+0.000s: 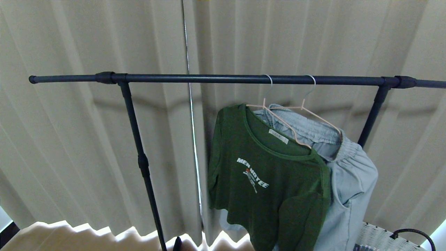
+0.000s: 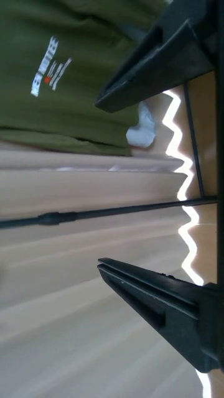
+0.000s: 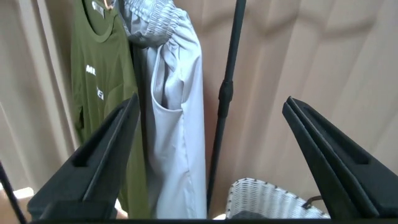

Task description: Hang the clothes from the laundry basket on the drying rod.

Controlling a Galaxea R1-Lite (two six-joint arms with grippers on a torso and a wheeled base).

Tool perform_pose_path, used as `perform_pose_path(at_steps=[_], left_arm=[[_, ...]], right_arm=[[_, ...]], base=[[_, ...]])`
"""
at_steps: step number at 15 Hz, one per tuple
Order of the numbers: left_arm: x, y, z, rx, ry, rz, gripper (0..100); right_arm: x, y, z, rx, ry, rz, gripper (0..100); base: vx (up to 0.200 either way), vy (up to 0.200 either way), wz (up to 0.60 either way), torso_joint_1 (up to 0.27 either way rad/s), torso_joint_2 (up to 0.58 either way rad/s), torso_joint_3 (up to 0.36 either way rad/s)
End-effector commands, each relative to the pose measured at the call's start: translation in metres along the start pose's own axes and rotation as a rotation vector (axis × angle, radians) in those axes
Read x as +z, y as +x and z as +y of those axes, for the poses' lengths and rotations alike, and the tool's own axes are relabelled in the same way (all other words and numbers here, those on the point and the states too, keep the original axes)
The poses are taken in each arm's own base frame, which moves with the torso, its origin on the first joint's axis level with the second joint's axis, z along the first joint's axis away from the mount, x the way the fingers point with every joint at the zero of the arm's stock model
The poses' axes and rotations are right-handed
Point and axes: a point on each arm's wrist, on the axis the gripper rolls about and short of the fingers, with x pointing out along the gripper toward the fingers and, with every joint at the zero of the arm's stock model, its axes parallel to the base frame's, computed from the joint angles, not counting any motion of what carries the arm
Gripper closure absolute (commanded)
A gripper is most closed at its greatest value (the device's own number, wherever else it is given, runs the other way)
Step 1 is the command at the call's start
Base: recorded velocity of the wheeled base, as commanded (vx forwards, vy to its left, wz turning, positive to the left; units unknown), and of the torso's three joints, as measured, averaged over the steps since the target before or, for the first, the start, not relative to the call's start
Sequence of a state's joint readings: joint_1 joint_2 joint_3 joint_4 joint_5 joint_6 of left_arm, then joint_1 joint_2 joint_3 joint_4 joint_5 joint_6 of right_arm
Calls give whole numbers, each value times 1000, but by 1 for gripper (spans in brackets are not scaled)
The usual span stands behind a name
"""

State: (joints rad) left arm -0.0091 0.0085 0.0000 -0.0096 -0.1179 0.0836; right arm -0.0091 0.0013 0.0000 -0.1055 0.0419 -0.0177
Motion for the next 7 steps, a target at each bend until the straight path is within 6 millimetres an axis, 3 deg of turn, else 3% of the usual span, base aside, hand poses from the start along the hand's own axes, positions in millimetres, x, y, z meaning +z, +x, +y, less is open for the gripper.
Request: perform_pose_path(at_steps=[1,7], left_arm=[[0,0,0,1,-1,1,0],[0,0,0,1,-1,1,0]], right_arm=[[0,0,0,1,-2,-2,0],[0,0,0,3,-4,0,0]], base=[[0,0,0,0,0,0],[0,0,0,0,0,0]])
